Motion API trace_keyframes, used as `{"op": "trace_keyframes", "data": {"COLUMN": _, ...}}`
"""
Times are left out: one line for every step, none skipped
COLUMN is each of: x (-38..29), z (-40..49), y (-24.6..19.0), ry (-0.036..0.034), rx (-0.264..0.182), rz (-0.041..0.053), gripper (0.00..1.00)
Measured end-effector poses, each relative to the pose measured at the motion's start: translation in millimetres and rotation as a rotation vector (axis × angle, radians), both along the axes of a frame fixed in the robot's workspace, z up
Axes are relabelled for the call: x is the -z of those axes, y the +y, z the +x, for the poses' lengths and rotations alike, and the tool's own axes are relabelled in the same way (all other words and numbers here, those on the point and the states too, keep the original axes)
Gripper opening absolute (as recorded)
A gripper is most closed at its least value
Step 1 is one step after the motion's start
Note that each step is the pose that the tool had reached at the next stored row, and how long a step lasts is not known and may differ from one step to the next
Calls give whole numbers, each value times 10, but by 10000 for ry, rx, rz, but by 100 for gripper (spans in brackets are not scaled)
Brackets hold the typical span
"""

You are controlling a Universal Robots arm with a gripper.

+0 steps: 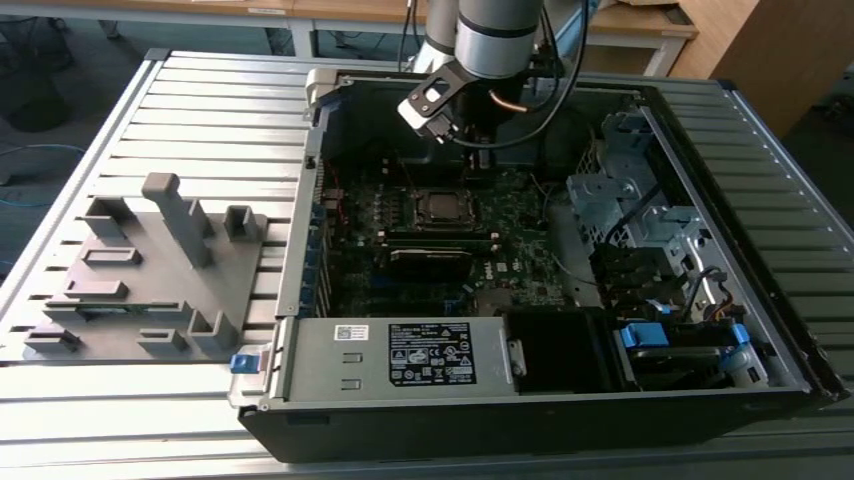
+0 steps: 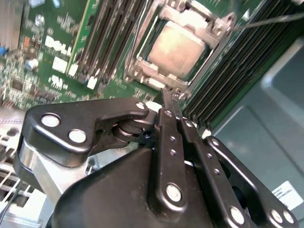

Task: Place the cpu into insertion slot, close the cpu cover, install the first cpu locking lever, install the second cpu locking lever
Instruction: 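Close the cpu cover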

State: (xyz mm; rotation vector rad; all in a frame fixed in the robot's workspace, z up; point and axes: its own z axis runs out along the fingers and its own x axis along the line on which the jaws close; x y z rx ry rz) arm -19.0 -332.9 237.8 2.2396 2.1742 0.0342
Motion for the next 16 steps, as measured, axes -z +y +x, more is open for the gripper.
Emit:
{"op": "trace_keyframes", "data": {"x": 1, "z": 0, "y": 0, "ry": 86, "rx": 0, "rz": -1, "gripper": 10}}
{"op": "trace_keyframes", "data": {"x": 0, "z": 0, "y": 0, "ry": 95, "rx": 0, "rz": -2, "gripper": 10}}
{"op": "trace_keyframes", "data": {"x": 0, "z": 0, "y": 0, "ry": 96, "rx": 1, "rz": -3, "gripper": 10}}
{"op": "trace_keyframes", "data": {"x": 0, "z": 0, "y": 0, "ry": 96, "rx": 1, "rz": -2, "gripper": 10}}
{"op": "trace_keyframes", "data": {"x": 0, "z": 0, "y": 0, "ry": 96, "rx": 0, "rz": -2, "gripper": 10}}
{"op": "trace_keyframes", "data": {"x": 1, "z": 0, "y": 0, "ry": 96, "rx": 0, "rz": -3, "gripper": 10}}
{"op": "trace_keyframes", "data": {"x": 6, "z": 0, "y": 1, "ry": 93, "rx": 0, "rz": 1, "gripper": 10}}
{"op": "trace_keyframes", "data": {"x": 13, "z": -4, "y": 1, "ry": 93, "rx": 0, "rz": 2, "gripper": 10}}
{"op": "trace_keyframes", "data": {"x": 21, "z": -13, "y": 0, "ry": 94, "rx": -1, "rz": -1, "gripper": 10}}
{"op": "trace_keyframes", "data": {"x": 31, "z": -31, "y": 0, "ry": 94, "rx": -1, "rz": -1, "gripper": 10}}
{"op": "trace_keyframes", "data": {"x": 39, "z": -51, "y": 0, "ry": 95, "rx": 0, "rz": -1, "gripper": 10}}
{"op": "trace_keyframes", "data": {"x": 46, "z": -73, "y": 0, "ry": 94, "rx": -1, "rz": -1, "gripper": 10}}
{"op": "trace_keyframes", "data": {"x": 53, "z": -90, "y": 0, "ry": 95, "rx": 0, "rz": -1, "gripper": 10}}
{"op": "trace_keyframes", "data": {"x": 58, "z": -103, "y": 0, "ry": 95, "rx": 0, "rz": -2, "gripper": 10}}
{"op": "trace_keyframes", "data": {"x": 64, "z": -113, "y": 0, "ry": 95, "rx": 0, "rz": -1, "gripper": 10}}
{"op": "trace_keyframes", "data": {"x": 69, "z": -122, "y": 0, "ry": 95, "rx": 0, "rz": -1, "gripper": 10}}
